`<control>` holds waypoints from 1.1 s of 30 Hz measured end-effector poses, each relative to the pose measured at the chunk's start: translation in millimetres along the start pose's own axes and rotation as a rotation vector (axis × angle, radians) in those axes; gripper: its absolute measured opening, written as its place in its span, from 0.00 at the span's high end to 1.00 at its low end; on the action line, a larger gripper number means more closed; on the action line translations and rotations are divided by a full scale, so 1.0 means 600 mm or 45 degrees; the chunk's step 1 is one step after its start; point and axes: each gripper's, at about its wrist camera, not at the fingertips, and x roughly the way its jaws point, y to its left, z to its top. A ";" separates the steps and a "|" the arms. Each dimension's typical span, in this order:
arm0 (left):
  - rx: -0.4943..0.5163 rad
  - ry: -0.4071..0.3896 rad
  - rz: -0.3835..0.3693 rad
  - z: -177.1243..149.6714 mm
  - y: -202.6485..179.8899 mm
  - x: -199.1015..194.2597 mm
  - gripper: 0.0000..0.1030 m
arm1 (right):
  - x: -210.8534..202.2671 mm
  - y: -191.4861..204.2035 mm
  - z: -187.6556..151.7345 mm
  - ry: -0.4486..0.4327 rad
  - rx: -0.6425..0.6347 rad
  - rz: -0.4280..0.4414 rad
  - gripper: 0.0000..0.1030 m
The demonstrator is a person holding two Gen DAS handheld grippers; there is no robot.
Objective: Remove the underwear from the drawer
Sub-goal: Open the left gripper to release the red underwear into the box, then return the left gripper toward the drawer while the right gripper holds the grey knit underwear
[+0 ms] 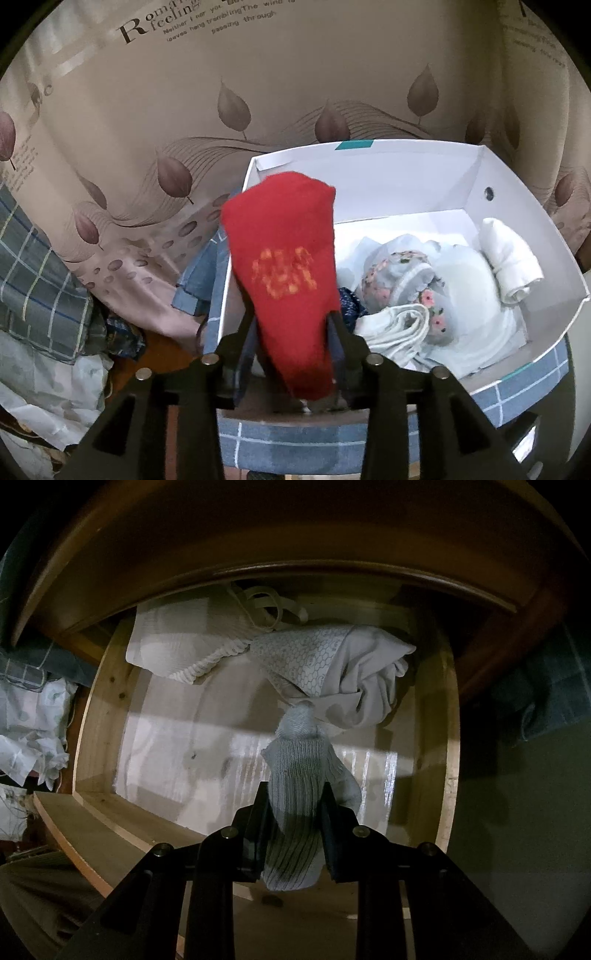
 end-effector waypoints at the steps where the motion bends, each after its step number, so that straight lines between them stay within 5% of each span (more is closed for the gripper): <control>1: -0.007 -0.005 -0.013 0.000 0.002 -0.003 0.55 | 0.000 0.000 0.000 0.000 0.001 -0.001 0.78; 11: -0.028 -0.123 -0.090 -0.020 0.010 -0.065 0.51 | -0.002 -0.001 -0.001 -0.016 0.009 0.002 0.78; 19: -0.034 -0.205 -0.108 -0.108 -0.001 -0.119 0.50 | -0.004 0.000 -0.002 -0.033 0.008 0.000 0.78; 24: -0.091 -0.197 -0.101 -0.181 -0.012 -0.115 0.50 | -0.005 0.004 -0.005 -0.044 0.000 -0.007 0.78; 33: -0.099 -0.005 -0.089 -0.306 -0.057 -0.018 0.49 | -0.015 0.000 -0.009 -0.098 -0.004 0.003 0.78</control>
